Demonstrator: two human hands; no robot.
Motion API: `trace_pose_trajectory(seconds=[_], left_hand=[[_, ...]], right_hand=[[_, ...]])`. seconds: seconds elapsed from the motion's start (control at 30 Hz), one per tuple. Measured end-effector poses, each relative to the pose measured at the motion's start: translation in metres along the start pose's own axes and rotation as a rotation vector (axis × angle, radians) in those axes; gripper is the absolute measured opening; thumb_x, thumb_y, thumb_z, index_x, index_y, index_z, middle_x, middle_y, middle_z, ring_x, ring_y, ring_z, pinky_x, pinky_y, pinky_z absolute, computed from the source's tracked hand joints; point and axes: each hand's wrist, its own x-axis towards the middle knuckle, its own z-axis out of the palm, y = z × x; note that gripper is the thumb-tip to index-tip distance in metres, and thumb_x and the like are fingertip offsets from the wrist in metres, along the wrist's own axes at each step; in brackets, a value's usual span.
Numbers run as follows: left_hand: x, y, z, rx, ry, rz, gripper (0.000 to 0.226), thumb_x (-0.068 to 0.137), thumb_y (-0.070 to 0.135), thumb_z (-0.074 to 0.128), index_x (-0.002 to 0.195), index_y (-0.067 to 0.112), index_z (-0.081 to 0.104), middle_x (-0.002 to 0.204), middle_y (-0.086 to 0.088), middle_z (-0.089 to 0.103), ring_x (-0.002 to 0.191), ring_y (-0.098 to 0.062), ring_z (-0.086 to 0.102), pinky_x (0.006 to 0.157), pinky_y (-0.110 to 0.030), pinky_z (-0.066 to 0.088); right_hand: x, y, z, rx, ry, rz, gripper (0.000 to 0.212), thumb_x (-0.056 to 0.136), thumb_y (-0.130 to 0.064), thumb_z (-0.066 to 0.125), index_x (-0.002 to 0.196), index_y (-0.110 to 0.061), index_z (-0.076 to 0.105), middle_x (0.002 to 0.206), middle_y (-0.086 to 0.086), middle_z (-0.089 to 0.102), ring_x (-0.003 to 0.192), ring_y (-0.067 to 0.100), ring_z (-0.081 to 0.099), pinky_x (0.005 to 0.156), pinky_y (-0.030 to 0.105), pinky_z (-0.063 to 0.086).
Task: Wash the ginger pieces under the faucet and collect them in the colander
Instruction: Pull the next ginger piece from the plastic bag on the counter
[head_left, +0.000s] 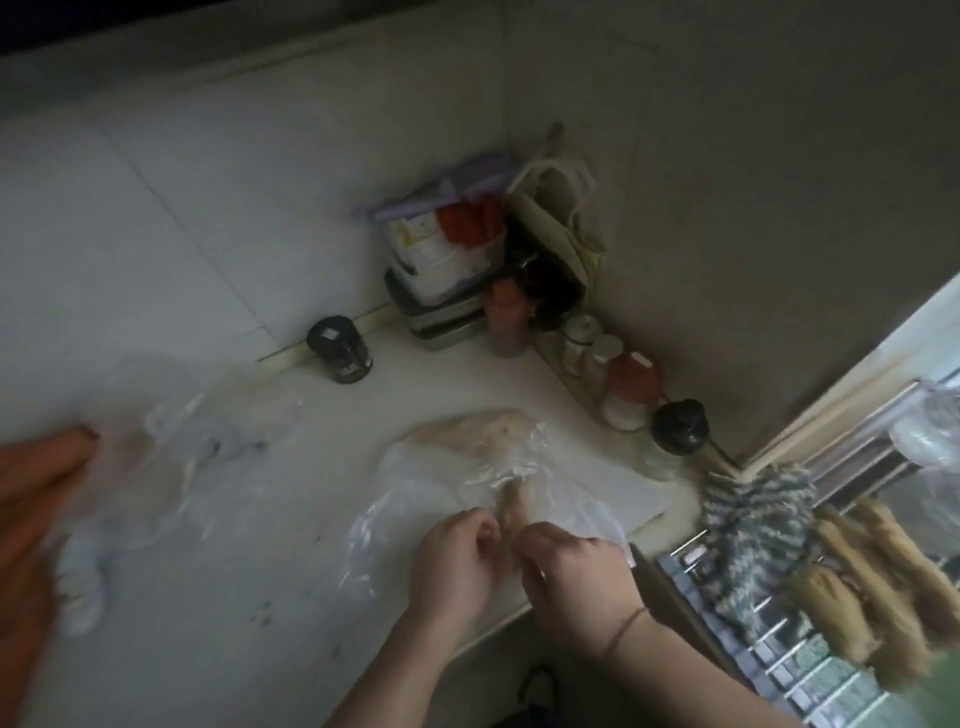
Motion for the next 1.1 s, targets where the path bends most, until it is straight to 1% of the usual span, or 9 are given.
trace_pose_trajectory(seconds=[0.1, 0.3, 0.43, 0.53, 0.63, 0.73, 0.83, 1.0, 1.1], left_hand=[[-0.008, -0.001, -0.001, 0.155, -0.129, -0.055, 0.026, 0.084, 0.045, 0.053, 0.099, 0.027, 0.065, 0.100, 0.007, 0.072, 0.098, -0.018, 0.065, 0.076, -0.028, 0.046], [-0.012, -0.002, 0.004, 0.280, -0.110, 0.061, 0.043, 0.085, 0.057, 0.043, 0.101, 0.025, 0.066, 0.101, 0.003, 0.071, 0.098, -0.018, 0.064, 0.075, -0.029, 0.047], [-0.011, -0.004, 0.003, 0.228, -0.125, 0.044, 0.033, 0.085, 0.051, 0.050, 0.099, 0.025, 0.065, 0.100, 0.004, 0.069, 0.097, -0.019, 0.063, 0.074, -0.030, 0.045], [-0.012, -0.010, -0.002, 0.116, -0.039, -0.040, 0.020, 0.091, 0.038, 0.052, 0.098, 0.025, 0.064, 0.096, 0.006, 0.069, 0.092, -0.020, 0.065, 0.075, -0.032, 0.050], [-0.013, -0.011, -0.001, 0.025, -0.028, -0.069, 0.018, 0.095, 0.032, 0.051, 0.107, 0.024, 0.062, 0.104, 0.004, 0.069, 0.097, -0.019, 0.065, 0.081, -0.033, 0.051], [-0.015, -0.007, 0.006, -0.017, -0.158, -0.087, 0.044, 0.089, 0.044, 0.059, 0.129, 0.026, 0.057, 0.121, 0.005, 0.064, 0.110, -0.017, 0.061, 0.092, -0.032, 0.050], [-0.016, 0.002, 0.011, 0.123, -0.198, -0.033, 0.059, 0.082, 0.054, 0.060, 0.134, 0.027, 0.054, 0.125, 0.005, 0.061, 0.117, -0.019, 0.056, 0.094, -0.033, 0.047], [-0.027, 0.017, 0.010, -0.028, 0.041, -0.043, 0.033, 0.086, 0.024, 0.063, 0.117, 0.019, 0.069, 0.106, 0.001, 0.067, 0.098, -0.020, 0.064, 0.085, -0.028, 0.049], [-0.042, 0.027, 0.004, -0.279, 0.229, -0.073, 0.022, 0.081, 0.023, 0.072, 0.101, 0.014, 0.076, 0.083, 0.007, 0.068, 0.074, -0.008, 0.065, 0.069, -0.016, 0.050]], right_hand=[[0.000, 0.003, 0.014, -0.165, -0.133, 0.001, 0.020, 0.067, -0.035, 0.047, 0.078, -0.033, 0.063, 0.066, -0.010, 0.063, 0.036, 0.020, 0.057, 0.032, 0.024, 0.034], [0.003, 0.005, 0.017, -0.295, -0.272, 0.100, 0.017, 0.055, -0.036, 0.070, 0.070, -0.030, 0.067, 0.058, -0.005, 0.059, 0.030, 0.018, 0.052, 0.032, 0.022, 0.025], [-0.002, 0.004, 0.011, -0.282, -0.310, 0.143, 0.028, 0.085, -0.037, 0.045, 0.103, -0.032, 0.066, 0.093, -0.004, 0.068, 0.070, 0.025, 0.069, 0.055, 0.031, 0.042], [-0.005, 0.007, 0.006, -0.204, -0.355, 0.211, 0.031, 0.095, -0.040, 0.036, 0.114, -0.027, 0.057, 0.114, -0.003, 0.064, 0.096, 0.027, 0.066, 0.076, 0.033, 0.046], [-0.004, 0.007, 0.006, -0.121, -0.374, 0.287, 0.031, 0.095, -0.040, 0.037, 0.116, -0.029, 0.056, 0.117, -0.004, 0.063, 0.099, 0.024, 0.065, 0.080, 0.033, 0.049], [-0.003, 0.005, 0.010, -0.044, -0.420, 0.341, 0.030, 0.093, -0.038, 0.039, 0.116, -0.034, 0.058, 0.118, -0.007, 0.063, 0.098, 0.020, 0.064, 0.080, 0.033, 0.051], [-0.005, 0.005, 0.009, 0.050, -0.420, 0.389, 0.027, 0.094, -0.034, 0.042, 0.114, -0.038, 0.059, 0.116, -0.007, 0.064, 0.097, 0.016, 0.063, 0.080, 0.028, 0.048], [-0.009, -0.003, -0.003, 0.377, -0.368, 0.553, 0.028, 0.095, -0.032, 0.049, 0.120, -0.027, 0.061, 0.117, -0.004, 0.067, 0.105, 0.015, 0.063, 0.087, 0.025, 0.048], [-0.010, -0.006, -0.011, 0.690, -0.272, 0.678, 0.030, 0.096, -0.038, 0.050, 0.113, -0.019, 0.065, 0.109, -0.003, 0.070, 0.095, 0.011, 0.067, 0.069, 0.012, 0.046]])
